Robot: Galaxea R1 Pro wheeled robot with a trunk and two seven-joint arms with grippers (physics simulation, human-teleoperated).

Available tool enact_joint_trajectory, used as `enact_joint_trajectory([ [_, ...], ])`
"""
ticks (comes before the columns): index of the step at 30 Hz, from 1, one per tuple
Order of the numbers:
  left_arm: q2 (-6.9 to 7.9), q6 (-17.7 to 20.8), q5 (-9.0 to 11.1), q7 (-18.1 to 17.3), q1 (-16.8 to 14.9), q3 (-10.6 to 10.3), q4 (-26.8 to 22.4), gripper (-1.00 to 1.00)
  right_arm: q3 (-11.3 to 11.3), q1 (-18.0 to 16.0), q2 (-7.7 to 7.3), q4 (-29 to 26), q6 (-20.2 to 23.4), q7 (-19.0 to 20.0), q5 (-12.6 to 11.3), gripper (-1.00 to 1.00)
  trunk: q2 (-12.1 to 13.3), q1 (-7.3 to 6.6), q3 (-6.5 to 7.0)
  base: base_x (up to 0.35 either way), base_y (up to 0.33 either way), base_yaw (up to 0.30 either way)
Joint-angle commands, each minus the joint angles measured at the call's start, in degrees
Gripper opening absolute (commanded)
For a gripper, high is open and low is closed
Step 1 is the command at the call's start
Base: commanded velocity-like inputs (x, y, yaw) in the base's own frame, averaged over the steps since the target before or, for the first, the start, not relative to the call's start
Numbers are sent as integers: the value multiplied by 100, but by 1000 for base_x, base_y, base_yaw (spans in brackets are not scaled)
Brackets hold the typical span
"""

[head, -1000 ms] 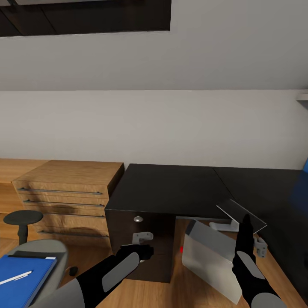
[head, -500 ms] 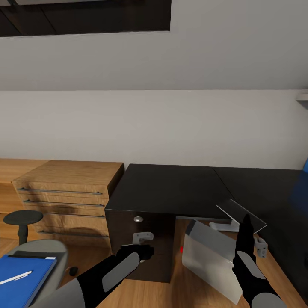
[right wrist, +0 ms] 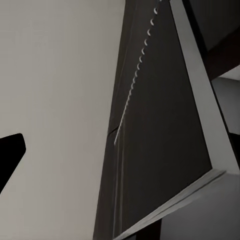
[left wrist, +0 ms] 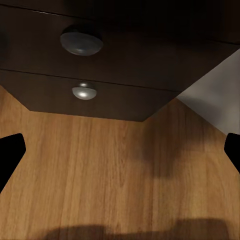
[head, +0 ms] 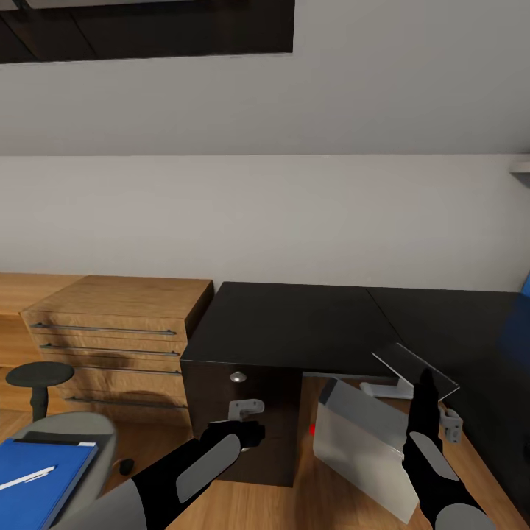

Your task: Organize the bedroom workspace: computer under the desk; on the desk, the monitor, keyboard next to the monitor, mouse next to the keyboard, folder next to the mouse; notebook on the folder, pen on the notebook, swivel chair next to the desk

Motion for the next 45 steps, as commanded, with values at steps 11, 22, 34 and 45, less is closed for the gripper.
enact_joint_trajectory([
  [11, 5, 7, 26, 37, -8, -24, -10, 100, 7, -3, -5, 3, 3, 46, -58, -100, -3, -1, -6, 0, 0, 0],
  [22, -33, 7, 26, 37, -8, -20, -10, 100, 7, -3, -5, 3, 3, 46, -60, -100, -3, -1, -6, 0, 0, 0],
  [34, -48, 7, 26, 37, -8, -17, -10, 100, 14, -4, 1, 3, 3, 46, -44, -100, -3, -1, -6, 0, 0, 0],
  [45, -48, 7, 26, 37, -8, -17, -10, 100, 35, -6, 7, 2, 3, 50, -37, -100, 237, -132, 102, 0, 0, 0],
])
